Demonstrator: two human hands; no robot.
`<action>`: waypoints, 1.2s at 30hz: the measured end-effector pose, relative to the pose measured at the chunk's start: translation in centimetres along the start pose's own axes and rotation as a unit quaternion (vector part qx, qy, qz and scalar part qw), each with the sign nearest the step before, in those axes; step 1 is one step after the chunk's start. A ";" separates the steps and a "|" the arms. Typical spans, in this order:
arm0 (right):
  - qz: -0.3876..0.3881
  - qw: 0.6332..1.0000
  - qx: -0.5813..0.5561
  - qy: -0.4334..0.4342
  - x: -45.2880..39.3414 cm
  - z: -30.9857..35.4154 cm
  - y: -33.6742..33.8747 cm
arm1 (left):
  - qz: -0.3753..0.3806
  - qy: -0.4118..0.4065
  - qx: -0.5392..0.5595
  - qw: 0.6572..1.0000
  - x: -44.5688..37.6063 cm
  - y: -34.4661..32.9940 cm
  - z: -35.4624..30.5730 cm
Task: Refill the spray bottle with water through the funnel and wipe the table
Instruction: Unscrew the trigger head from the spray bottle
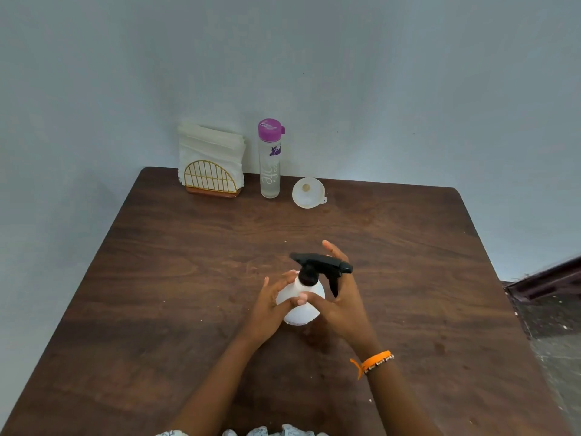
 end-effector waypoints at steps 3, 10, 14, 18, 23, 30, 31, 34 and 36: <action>-0.028 1.000 -0.005 -0.009 -0.4 0.2 -1.0 | 0.011 0.005 -0.014 1.000 -0.3 0.0 0.9; -0.017 0.998 0.068 0.009 -1.1 0.8 -0.7 | 0.024 0.042 -0.002 0.999 -0.5 0.0 1.5; 0.022 0.997 0.073 -0.029 -0.6 1.1 -0.5 | 0.017 0.030 -0.030 0.999 -0.1 0.0 0.5; -0.020 0.999 0.019 -0.032 -0.6 1.6 -0.8 | 0.011 0.034 -0.025 0.999 0.0 0.2 0.5; -0.075 0.994 -0.074 -0.027 -0.9 3.8 -0.3 | 0.019 0.026 -0.027 0.999 0.3 0.3 -1.2; -0.144 0.981 -0.127 0.037 -2.9 9.0 2.6 | 0.022 0.032 -0.011 0.999 0.4 0.4 -1.4; -0.147 0.981 -0.121 0.040 -3.2 9.7 3.2 | 0.022 0.038 -0.012 0.999 0.4 0.5 -1.5; -0.163 0.980 -0.107 0.040 -4.0 12.0 5.2 | 0.032 0.046 -0.026 0.998 0.3 0.5 -1.4; -0.189 0.973 -0.132 0.033 -4.4 13.2 6.5 | 0.037 0.051 -0.032 0.997 0.3 0.5 -1.5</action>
Point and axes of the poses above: each hand's wrist, its own x-axis away from the middle knuckle, its own y-axis out of the back of the hand, z = x × y, the point moved 1 cm from there along -x, towards the middle knuckle, and after that the axes turned 4 degrees about x, right-handed, at the moved point
